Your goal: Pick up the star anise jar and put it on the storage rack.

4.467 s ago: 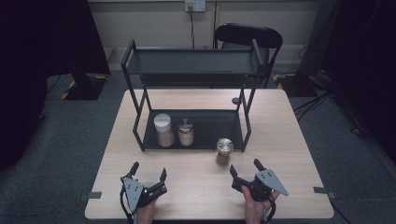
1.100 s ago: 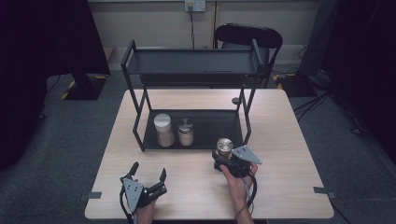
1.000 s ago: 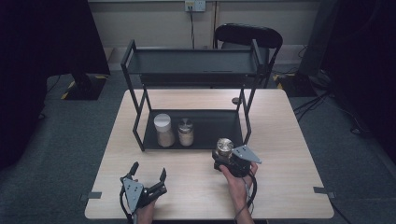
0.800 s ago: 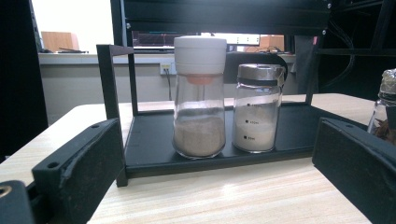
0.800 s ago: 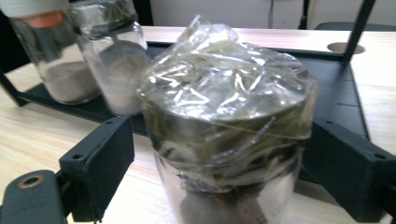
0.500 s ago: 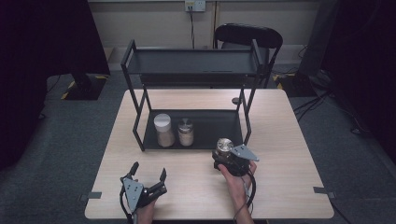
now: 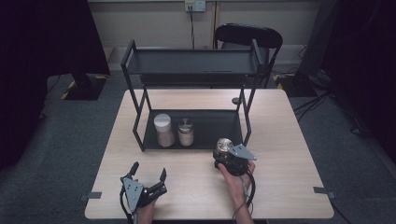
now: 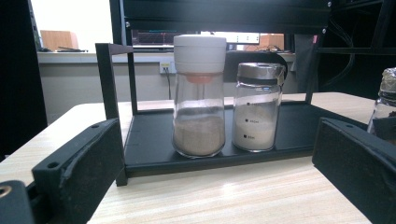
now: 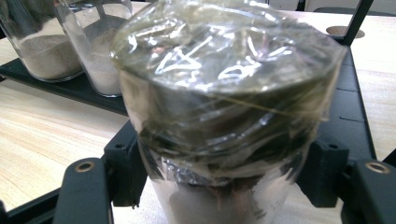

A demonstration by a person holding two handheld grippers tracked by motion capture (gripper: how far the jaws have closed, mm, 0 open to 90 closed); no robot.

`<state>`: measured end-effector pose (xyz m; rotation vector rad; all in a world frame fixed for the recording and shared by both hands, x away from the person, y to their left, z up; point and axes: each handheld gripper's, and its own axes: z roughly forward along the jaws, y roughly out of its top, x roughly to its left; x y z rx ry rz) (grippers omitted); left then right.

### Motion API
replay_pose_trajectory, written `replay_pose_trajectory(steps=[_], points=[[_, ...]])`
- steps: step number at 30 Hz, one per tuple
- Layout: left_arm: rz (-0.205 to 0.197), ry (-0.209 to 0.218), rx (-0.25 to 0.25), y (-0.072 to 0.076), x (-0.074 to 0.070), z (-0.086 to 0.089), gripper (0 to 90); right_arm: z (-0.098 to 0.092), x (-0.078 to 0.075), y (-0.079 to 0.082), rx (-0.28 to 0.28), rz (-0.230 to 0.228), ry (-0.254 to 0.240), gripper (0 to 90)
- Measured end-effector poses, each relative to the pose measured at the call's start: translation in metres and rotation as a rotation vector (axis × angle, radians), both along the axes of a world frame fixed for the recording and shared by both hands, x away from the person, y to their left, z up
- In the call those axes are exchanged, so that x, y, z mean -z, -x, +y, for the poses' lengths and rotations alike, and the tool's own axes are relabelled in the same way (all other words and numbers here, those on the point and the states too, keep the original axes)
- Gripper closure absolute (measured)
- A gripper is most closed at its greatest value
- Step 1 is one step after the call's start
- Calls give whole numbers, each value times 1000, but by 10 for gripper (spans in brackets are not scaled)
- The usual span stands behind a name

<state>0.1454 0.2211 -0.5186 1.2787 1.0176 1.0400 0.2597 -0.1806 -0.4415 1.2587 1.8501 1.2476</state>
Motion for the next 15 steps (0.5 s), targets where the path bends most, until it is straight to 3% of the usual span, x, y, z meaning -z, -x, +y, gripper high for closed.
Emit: replay_pose_trajectory(steps=[9, 15], points=[[-3, 0, -2, 0, 0, 0, 15, -4, 1, 1, 9, -5, -25, 311], [-7, 2, -3, 1, 1, 0, 15, -2, 0, 2, 14, -8, -12, 312]])
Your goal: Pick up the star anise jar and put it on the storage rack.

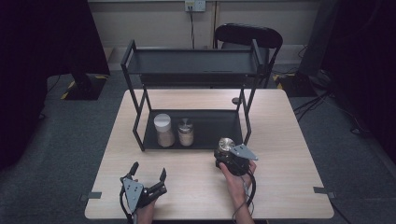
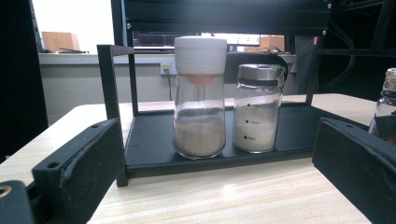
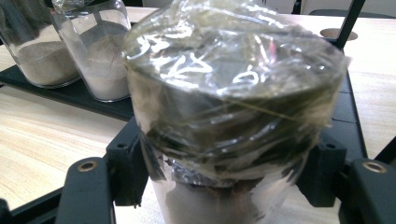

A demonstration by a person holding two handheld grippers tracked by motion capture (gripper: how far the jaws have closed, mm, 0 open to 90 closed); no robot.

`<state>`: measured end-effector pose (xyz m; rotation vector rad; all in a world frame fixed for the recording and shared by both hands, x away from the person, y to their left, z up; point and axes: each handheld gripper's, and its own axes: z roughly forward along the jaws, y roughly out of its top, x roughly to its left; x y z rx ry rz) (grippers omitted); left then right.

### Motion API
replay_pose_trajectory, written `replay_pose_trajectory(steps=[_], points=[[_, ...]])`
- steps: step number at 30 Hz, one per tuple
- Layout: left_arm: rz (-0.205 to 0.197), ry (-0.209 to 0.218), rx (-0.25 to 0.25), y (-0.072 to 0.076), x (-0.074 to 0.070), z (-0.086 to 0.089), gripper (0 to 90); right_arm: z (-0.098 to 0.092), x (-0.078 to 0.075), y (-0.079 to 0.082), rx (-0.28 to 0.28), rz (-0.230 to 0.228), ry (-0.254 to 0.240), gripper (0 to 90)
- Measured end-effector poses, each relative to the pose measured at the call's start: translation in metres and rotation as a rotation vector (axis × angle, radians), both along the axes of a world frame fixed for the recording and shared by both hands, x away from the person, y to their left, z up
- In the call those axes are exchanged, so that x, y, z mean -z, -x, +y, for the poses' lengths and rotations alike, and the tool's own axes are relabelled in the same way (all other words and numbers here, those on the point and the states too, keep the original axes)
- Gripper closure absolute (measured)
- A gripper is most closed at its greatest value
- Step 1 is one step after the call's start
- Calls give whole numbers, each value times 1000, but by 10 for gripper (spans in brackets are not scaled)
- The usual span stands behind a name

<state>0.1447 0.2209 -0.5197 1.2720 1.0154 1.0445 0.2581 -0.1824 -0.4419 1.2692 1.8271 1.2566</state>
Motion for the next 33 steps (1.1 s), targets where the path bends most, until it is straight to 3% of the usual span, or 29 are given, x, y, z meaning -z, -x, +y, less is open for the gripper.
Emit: replay_pose_trajectory(steps=[33], points=[[0, 1, -3, 0, 0, 0, 15, 5, -7, 7, -8, -24, 34, 314]])
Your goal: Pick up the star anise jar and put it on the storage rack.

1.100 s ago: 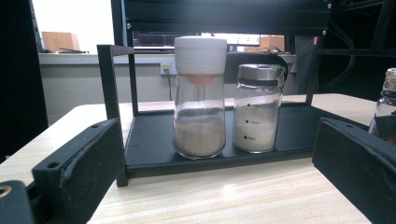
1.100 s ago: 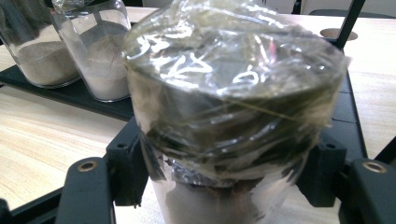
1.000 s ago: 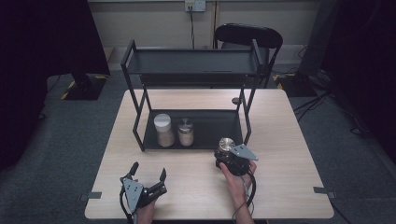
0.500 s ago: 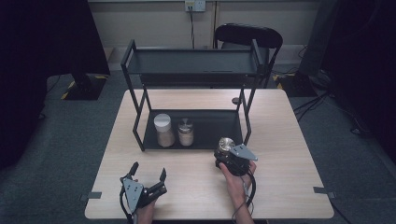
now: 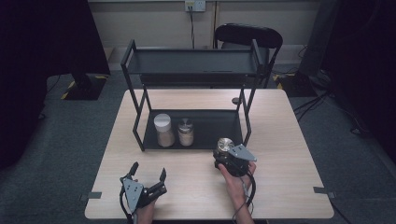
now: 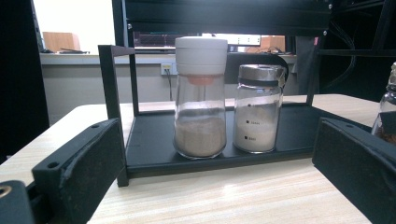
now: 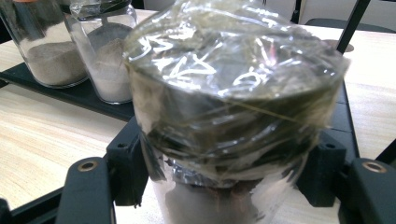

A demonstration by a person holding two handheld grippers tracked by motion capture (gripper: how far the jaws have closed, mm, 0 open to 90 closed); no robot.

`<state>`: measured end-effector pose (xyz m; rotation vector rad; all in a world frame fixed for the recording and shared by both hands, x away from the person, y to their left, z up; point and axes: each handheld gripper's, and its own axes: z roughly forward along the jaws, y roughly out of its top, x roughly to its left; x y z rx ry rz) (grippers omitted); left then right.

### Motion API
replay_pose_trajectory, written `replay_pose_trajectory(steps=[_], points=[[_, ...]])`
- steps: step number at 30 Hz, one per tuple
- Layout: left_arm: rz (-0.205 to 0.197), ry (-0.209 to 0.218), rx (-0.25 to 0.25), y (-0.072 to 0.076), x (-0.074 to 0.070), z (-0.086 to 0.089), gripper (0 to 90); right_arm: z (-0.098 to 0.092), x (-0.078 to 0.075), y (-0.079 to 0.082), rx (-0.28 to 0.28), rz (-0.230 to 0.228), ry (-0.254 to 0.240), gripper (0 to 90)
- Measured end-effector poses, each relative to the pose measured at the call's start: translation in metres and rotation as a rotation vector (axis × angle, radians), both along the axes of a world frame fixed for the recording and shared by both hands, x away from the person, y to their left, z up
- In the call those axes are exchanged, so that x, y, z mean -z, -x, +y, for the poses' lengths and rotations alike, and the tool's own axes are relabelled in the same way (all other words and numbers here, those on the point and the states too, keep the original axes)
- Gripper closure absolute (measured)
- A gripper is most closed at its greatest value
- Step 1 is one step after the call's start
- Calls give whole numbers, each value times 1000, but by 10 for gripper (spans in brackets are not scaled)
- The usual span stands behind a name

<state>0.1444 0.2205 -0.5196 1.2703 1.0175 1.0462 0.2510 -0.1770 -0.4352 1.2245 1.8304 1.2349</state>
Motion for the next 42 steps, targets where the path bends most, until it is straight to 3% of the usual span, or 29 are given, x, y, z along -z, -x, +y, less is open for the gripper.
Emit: replay_pose_trajectory(steps=[42], points=[[2, -1, 1, 0, 0, 0, 15, -1, -28, 2, -30, -52, 9, 314]])
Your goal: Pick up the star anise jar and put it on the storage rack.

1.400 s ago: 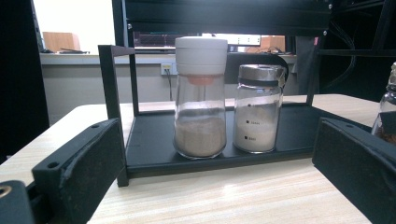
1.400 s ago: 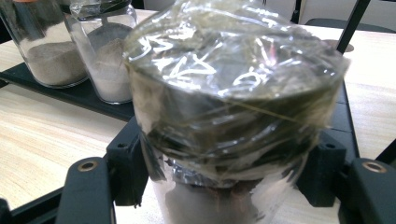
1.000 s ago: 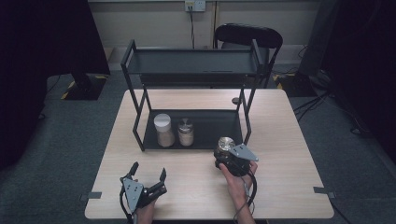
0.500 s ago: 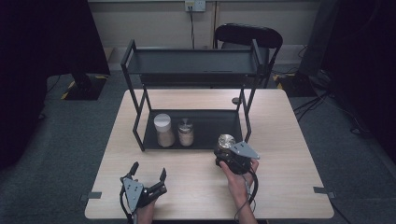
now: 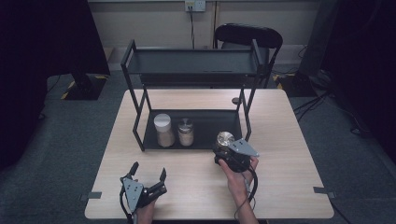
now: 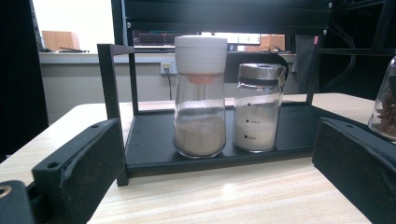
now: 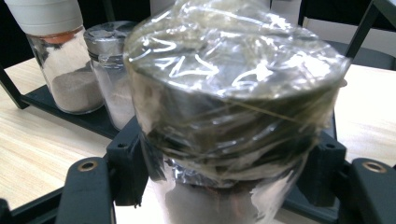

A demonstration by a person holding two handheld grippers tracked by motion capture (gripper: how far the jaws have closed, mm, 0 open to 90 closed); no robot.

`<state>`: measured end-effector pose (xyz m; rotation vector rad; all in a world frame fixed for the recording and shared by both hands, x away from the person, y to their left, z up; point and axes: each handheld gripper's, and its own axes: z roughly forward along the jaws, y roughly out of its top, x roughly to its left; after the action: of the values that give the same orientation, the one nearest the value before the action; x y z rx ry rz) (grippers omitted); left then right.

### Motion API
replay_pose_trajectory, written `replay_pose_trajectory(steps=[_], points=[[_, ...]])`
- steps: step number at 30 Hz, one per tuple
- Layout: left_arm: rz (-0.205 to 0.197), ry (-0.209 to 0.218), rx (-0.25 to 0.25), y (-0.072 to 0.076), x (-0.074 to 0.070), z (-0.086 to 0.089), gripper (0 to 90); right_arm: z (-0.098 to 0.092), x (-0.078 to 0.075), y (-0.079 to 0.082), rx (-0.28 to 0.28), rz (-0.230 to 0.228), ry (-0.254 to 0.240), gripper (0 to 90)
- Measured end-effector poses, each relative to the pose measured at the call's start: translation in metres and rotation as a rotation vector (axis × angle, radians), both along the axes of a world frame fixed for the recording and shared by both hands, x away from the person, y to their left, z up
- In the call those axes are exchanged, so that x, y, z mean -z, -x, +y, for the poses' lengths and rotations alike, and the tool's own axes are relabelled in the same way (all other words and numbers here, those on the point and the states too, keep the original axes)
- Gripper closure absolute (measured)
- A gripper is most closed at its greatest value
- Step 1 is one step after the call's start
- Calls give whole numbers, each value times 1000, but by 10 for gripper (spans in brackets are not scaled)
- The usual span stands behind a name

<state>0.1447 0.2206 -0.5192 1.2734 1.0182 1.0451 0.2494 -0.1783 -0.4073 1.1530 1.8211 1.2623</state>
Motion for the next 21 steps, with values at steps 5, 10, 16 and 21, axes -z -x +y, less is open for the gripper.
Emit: replay_pose_trajectory(steps=[5, 10, 16, 21], points=[[-1, 1, 0, 0, 0, 0, 15, 1, -1, -2, -3, -2, 2, 314], [-2, 1, 0, 0, 0, 0, 15, 2, -4, -3, -5, -6, -1, 314], [-2, 2, 0, 0, 0, 0, 15, 3, -6, -5, -8, -10, 2, 314], [-2, 2, 0, 0, 0, 0, 15, 4, -8, -8, -9, -10, 1, 314]])
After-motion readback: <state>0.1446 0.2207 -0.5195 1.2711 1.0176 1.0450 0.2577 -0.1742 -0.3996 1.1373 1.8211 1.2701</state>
